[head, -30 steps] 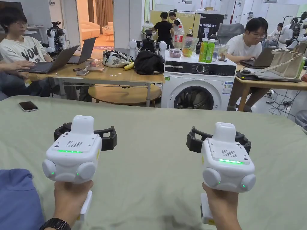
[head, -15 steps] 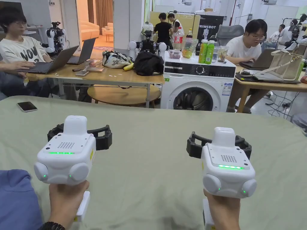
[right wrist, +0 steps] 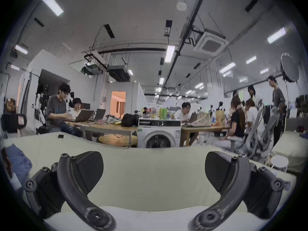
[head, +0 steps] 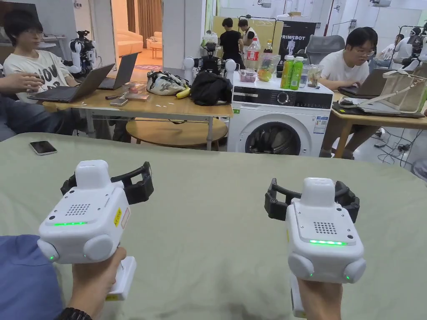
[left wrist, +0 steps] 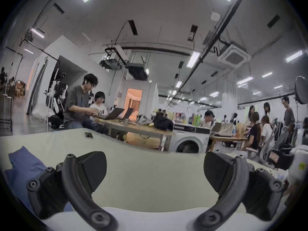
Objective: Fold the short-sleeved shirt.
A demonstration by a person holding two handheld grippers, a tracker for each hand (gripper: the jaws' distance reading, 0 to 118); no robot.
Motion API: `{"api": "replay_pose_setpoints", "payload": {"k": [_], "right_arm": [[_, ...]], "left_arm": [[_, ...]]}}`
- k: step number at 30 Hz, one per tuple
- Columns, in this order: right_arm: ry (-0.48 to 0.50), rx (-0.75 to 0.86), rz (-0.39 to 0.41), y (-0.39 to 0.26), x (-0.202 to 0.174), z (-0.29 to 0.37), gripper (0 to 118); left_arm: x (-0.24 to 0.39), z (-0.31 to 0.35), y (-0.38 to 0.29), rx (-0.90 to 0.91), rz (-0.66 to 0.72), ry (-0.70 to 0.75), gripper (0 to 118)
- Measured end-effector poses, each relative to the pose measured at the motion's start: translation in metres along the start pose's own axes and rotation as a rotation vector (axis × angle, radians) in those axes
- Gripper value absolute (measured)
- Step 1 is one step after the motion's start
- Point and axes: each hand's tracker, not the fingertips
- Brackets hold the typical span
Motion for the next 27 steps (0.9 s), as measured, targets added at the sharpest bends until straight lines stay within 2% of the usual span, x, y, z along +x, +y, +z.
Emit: {"api": "replay_pose_setpoints", "payload": {"k": [3, 5, 9, 12, 14, 16, 18, 20, 22, 24, 25, 27], "right_arm": [[0.074, -0.043, -0.017, 0.0, 0.0, -0.003, 118], [0.057, -0.074, 0.0, 0.001, -0.001, -0.005, 118], [0.025, -0.092, 0.005, 0.001, -0.004, -0.004, 118], [0.032, -0.096, -0.004, 0.001, -0.003, -0.004, 118], [0.023, -0.113, -0.013, 0.001, -0.003, -0.004, 118], [0.079, -0.135, -0.062, 0.001, 0.001, -0.006, 118], [0.076, -0.134, -0.075, 0.002, 0.004, -0.007, 118], [0.074, -0.111, -0.085, 0.002, 0.005, -0.006, 118], [0.066, -0.085, -0.071, 0.002, 0.006, -0.006, 118], [0.073, -0.084, -0.021, 0.002, 0.007, -0.008, 118], [0.052, -0.086, 0.015, 0.002, 0.007, -0.009, 118], [0.046, -0.084, 0.02, 0.001, 0.007, -0.009, 118]], "left_arm": [[0.005, 0.002, -0.002, 0.014, -0.078, -0.002, 116], [0.005, 0.001, 0.0, -0.012, -0.084, -0.044, 116], [0.02, 0.005, 0.0, -0.033, -0.265, -0.005, 116], [0.025, 0.004, 0.001, -0.053, -0.289, 0.025, 116], [0.022, 0.001, 0.005, -0.091, -0.252, 0.021, 116], [0.017, 0.001, 0.004, -0.09, -0.187, 0.018, 116], [0.008, 0.0, 0.004, -0.093, -0.095, -0.035, 116], [0.004, 0.001, 0.003, -0.063, -0.034, -0.029, 116], [0.003, 0.003, 0.001, -0.002, -0.004, 0.004, 116], [-0.004, 0.005, 0.002, 0.023, 0.024, -0.072, 116], [-0.006, 0.005, 0.002, 0.017, 0.018, -0.089, 116], [0.0, 0.002, 0.003, -0.004, -0.065, -0.032, 116]]}}
